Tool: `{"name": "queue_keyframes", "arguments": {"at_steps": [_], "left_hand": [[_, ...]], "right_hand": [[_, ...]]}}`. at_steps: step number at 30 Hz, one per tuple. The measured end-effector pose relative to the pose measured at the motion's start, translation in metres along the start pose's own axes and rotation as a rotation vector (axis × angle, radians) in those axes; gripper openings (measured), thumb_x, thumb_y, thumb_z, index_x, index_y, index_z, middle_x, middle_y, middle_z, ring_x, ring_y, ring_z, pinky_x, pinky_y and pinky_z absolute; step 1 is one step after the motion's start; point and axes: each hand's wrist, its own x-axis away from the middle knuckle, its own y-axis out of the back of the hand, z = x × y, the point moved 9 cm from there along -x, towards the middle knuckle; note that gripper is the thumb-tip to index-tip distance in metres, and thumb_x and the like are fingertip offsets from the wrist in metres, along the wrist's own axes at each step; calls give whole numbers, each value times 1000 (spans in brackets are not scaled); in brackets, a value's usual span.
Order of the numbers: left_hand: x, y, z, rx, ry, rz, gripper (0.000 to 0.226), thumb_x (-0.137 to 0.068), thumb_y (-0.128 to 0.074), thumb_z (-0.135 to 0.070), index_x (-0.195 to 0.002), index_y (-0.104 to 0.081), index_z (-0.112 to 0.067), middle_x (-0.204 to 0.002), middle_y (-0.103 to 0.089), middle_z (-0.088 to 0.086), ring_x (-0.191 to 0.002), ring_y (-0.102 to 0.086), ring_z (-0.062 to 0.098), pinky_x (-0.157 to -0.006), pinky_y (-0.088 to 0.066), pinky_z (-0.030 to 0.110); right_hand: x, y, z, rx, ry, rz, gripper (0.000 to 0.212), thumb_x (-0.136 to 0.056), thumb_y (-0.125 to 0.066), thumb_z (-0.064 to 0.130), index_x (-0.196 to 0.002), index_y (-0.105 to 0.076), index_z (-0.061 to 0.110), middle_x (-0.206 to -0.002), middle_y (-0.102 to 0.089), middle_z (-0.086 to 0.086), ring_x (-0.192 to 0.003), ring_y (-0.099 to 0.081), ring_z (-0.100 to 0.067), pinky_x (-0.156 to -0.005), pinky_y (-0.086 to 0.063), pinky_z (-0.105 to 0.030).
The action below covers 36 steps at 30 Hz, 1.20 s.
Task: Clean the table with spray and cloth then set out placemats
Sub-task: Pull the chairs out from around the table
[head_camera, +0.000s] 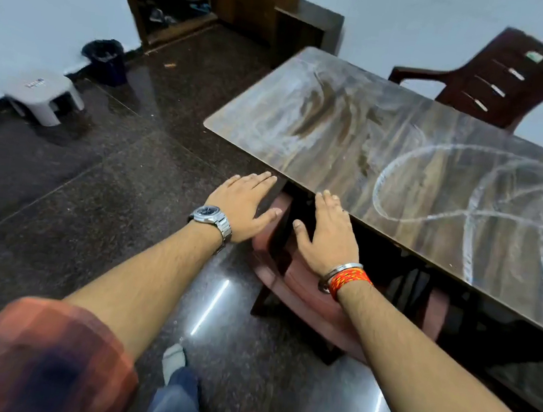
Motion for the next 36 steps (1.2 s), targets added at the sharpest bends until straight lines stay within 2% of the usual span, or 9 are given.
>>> {"name": "queue_keyframes", "arguments": {"at_steps": [4, 7, 10, 13, 15, 18, 23, 32, 36], "left_hand": [[-22, -6, 93, -23, 101, 38, 84, -90, -24, -64, -161, -22, -19, -169, -23, -2, -154, -23, 17, -125, -9, 39], [-46, -10, 173, -31, 175, 95, 69, -98, -43, -54, -156, -34, -18, -163, -37, -1, -149, -33, 16, -125, -12, 42], [-70, 0, 250, -23, 227, 169, 60, -98, -48, -49, -149, -43, -17, -155, -47, 0, -141, -44, 20, -123, -15, 45], [-95, 10, 315, -40, 242, 236, 62, -99, -47, -50, -152, -39, -18, -157, -45, 0, -141, -45, 20, -123, -13, 44], [-116, 12, 356, -52, 242, 292, 63, -100, -46, -51, -153, -37, -19, -157, -45, 0, -142, -44, 20, -123, -12, 45], [-158, 20, 402, -59, 232, 308, 62, -100, -45, -51, -152, -38, -18, -156, -46, 1, -141, -45, 20, -123, -13, 45], [-266, 25, 456, -87, 157, 326, 60, -100, -46, -50, -149, -42, -16, -153, -50, 3, -140, -47, 22, -123, -14, 46], [-520, 84, 512, -137, 31, 264, 63, -99, -48, -50, -151, -40, -16, -153, -50, 3, -140, -46, 22, -123, -16, 45], [-630, 100, 520, -101, -24, 196, 71, -98, -49, -51, -157, -30, -15, -161, -38, 4, -146, -39, 23, -124, -17, 45]], "right_hand": [[-65, -49, 53, 5, 65, 99, 74, -88, -45, 45, -148, -28, 6, -156, -26, -12, -145, -20, -26, -117, -21, -45], [-117, -93, 93, 30, 93, 208, 70, -89, -53, 40, -148, -28, 11, -157, -24, -8, -144, -21, -25, -117, -21, -43], [-172, -140, 130, 104, 93, 379, 69, -88, -54, 41, -148, -30, 15, -157, -25, -5, -141, -28, -25, -114, -28, -41], [-216, -180, 155, 114, 42, 523, 73, -88, -54, 41, -150, -24, 17, -159, -19, -4, -140, -29, -25, -112, -32, -40], [-247, -198, 168, 107, 4, 551, 73, -88, -53, 40, -150, -23, 17, -159, -18, -3, -141, -28, -25, -112, -32, -39], [-299, -208, 185, 78, -32, 519, 73, -88, -54, 39, -150, -24, 16, -158, -22, -4, -142, -28, -23, -114, -29, -37], [-426, -223, 188, -13, -112, 398, 67, -88, -55, 35, -146, -31, 16, -154, -30, -6, -137, -34, -27, -110, -33, -39], [-673, -222, 141, -12, -237, 255, 66, -88, -56, 38, -145, -34, 11, -153, -34, -9, -138, -34, -26, -114, -29, -39], [-764, -213, 102, -37, -322, 163, 65, -89, -55, 37, -144, -35, 9, -151, -36, -11, -139, -32, -27, -115, -28, -40]]}}
